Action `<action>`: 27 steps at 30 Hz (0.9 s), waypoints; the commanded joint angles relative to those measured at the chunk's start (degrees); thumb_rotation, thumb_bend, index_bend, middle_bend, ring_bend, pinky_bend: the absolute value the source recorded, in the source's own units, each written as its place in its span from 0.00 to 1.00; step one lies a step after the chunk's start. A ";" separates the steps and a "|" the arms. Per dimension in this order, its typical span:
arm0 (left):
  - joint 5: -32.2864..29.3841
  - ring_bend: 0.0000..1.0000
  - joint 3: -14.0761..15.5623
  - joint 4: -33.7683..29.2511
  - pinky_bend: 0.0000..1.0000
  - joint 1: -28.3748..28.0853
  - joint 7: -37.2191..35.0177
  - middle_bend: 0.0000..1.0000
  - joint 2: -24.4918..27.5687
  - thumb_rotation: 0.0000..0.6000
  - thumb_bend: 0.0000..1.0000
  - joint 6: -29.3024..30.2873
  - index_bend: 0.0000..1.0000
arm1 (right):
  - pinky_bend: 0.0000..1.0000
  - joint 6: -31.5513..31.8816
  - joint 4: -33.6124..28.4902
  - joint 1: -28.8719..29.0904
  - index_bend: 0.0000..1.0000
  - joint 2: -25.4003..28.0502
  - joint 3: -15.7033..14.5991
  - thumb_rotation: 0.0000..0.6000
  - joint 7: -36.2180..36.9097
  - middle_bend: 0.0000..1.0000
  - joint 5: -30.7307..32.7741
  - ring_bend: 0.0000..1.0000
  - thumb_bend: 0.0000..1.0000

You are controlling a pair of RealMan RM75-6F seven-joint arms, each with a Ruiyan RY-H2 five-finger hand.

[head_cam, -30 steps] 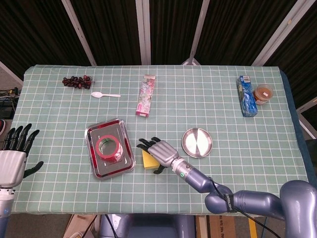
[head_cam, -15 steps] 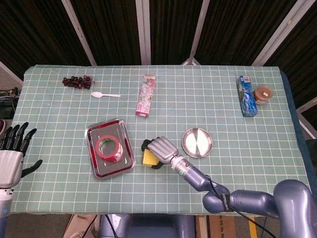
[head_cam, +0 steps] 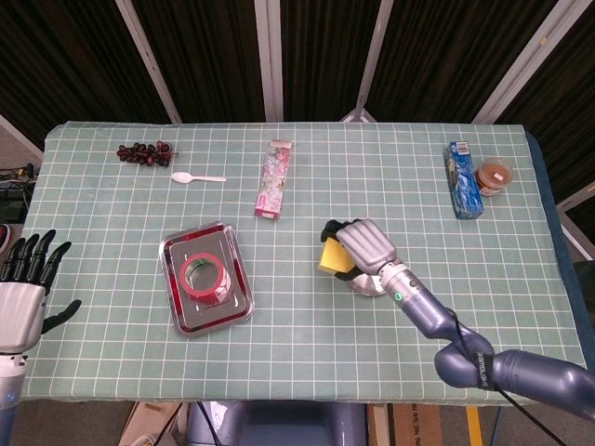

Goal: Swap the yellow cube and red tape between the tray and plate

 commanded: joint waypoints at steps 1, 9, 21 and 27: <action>0.07 0.00 -0.32 -0.03 0.07 0.08 0.68 0.00 -0.36 1.00 0.05 0.02 0.14 | 0.42 -2.30 3.07 -1.35 0.38 1.38 -1.89 1.00 3.69 0.29 -1.62 0.52 0.32; 0.32 0.00 -0.97 0.04 0.07 0.56 2.08 0.00 -0.87 1.00 0.05 0.70 0.14 | 0.37 -3.94 10.53 -2.10 0.37 -1.12 -4.03 1.00 11.46 0.23 -6.98 0.48 0.32; 0.03 0.00 -1.55 0.19 0.07 0.85 3.24 0.00 -1.28 1.00 0.05 0.18 0.14 | 0.21 -5.83 17.07 -1.70 0.20 -4.03 -5.83 1.00 17.43 0.03 -10.89 0.21 0.13; 0.25 0.00 -1.57 -0.01 0.07 0.95 3.38 0.00 -1.30 1.00 0.05 -0.04 0.14 | 0.08 -6.43 18.21 -1.65 0.14 -4.04 -6.19 1.00 16.70 0.00 -10.45 0.14 0.05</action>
